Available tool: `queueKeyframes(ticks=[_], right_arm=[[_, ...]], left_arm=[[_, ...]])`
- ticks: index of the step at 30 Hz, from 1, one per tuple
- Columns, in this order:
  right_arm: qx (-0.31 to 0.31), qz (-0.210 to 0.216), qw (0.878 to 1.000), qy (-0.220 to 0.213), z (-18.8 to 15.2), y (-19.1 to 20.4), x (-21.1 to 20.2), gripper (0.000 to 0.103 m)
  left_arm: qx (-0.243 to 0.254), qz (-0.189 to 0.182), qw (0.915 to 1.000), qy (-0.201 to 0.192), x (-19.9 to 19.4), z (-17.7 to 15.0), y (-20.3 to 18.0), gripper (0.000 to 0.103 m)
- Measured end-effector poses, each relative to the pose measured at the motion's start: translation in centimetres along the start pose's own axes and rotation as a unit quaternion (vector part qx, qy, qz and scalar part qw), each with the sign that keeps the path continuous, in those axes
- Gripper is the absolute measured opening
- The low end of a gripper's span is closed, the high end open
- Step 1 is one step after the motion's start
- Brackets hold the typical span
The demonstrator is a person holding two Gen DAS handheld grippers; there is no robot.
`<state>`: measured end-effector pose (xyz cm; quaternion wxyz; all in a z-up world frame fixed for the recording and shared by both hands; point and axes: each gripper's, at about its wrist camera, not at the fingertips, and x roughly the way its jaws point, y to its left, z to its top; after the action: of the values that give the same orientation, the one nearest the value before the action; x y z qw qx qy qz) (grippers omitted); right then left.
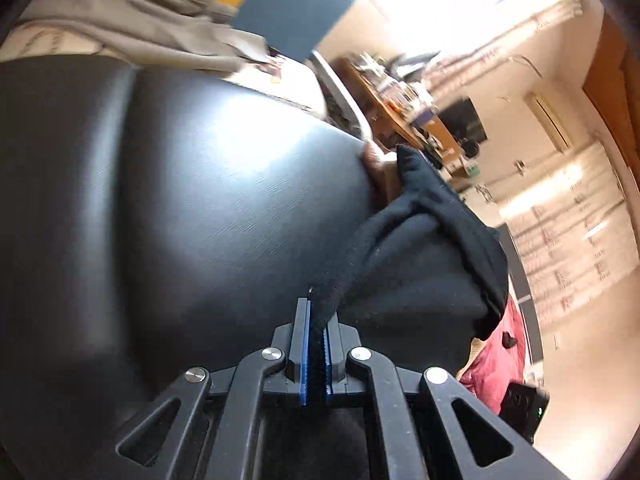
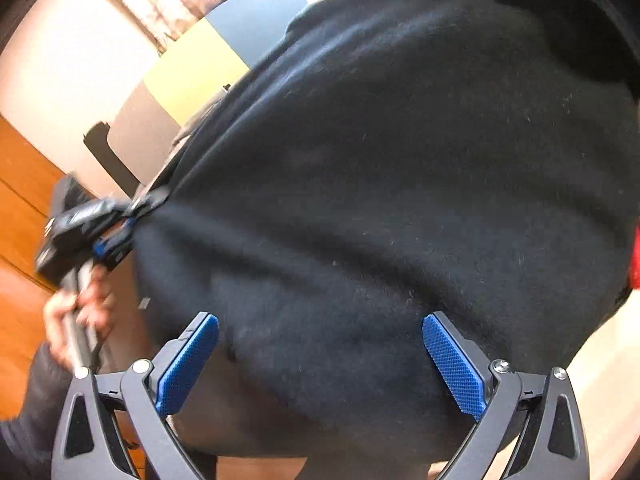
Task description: Fold clothes
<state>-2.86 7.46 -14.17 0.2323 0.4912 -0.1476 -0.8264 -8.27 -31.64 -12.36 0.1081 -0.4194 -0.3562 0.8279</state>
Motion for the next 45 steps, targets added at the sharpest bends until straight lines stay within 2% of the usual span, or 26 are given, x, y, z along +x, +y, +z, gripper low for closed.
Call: queueKeyframes(ticks=[7, 11, 13, 18, 21, 25, 28, 30, 32, 35, 37, 40, 42, 44, 45], right_arm=[[-0.101, -0.010, 0.994, 0.047, -0.9, 6.7, 3.6, 0.103], [-0.144, -0.004, 0.987, 0.067, -1.8, 10.1, 5.1, 0.103], [-0.161, 0.004, 0.984, 0.074, -2.7, 11.7, 5.5, 0.103], [-0.208, 0.047, 0.972, 0.097, -5.1, 15.7, 6.5, 0.103], [-0.228, 0.047, 0.968, 0.094, -6.5, 17.3, 7.1, 0.103], [-0.281, 0.010, 0.954, 0.103, -7.7, 18.4, 7.2, 0.103], [-0.297, -0.055, 0.947, 0.107, -7.0, 17.3, 7.3, 0.103], [-0.284, -0.036, 0.949, 0.134, -6.3, 16.2, 6.3, 0.103], [-0.262, -0.006, 0.948, 0.182, -6.1, 15.0, 5.3, 0.103], [-0.244, 0.010, 0.944, 0.220, -6.6, 13.7, 3.3, 0.103], [-0.219, -0.005, 0.955, 0.200, -5.1, 13.6, 2.8, 0.103], [-0.158, 0.034, 0.975, 0.154, -2.0, 14.7, 3.1, 0.103], [-0.146, 0.027, 0.980, 0.135, -1.4, 14.9, 3.7, 0.103], [-0.122, 0.013, 0.980, 0.156, -2.3, 13.6, 5.5, 0.103], [-0.110, 0.006, 0.980, 0.167, -2.8, 12.9, 6.4, 0.103]], left_arm=[[-0.079, 0.042, 0.9955, -0.032, -7.3, -5.8, 6.2, 0.004], [-0.076, 0.066, 0.9931, -0.060, -12.3, -8.3, 7.4, 0.004], [-0.073, 0.091, 0.9907, -0.069, -14.3, -9.5, 7.7, 0.004], [-0.080, 0.146, 0.9822, -0.087, -18.4, -12.2, 9.1, 0.004], [-0.096, 0.159, 0.9784, -0.091, -19.6, -13.3, 10.1, 0.004], [-0.108, 0.176, 0.9736, -0.096, -21.0, -14.5, 11.2, 0.004], [-0.100, 0.176, 0.9749, -0.092, -20.9, -14.4, 11.2, 0.003], [-0.086, 0.164, 0.9777, -0.099, -21.1, -14.3, 10.7, 0.003], [-0.065, 0.147, 0.9814, -0.106, -21.3, -14.2, 9.7, 0.004], [-0.004, 0.149, 0.9851, -0.087, -19.6, -13.3, 7.1, 0.004], [0.039, 0.149, 0.9861, -0.062, -17.6, -13.0, 5.2, 0.006], [0.073, 0.140, 0.9873, -0.021, -13.6, -12.8, 3.3, 0.006], [0.075, 0.148, 0.9861, 0.016, -10.4, -12.6, 3.0, 0.007], [0.083, 0.178, 0.9797, 0.038, -8.3, -13.1, 3.1, 0.005], [0.090, 0.181, 0.9791, 0.024, -8.2, -13.3, 3.0, 0.006]])
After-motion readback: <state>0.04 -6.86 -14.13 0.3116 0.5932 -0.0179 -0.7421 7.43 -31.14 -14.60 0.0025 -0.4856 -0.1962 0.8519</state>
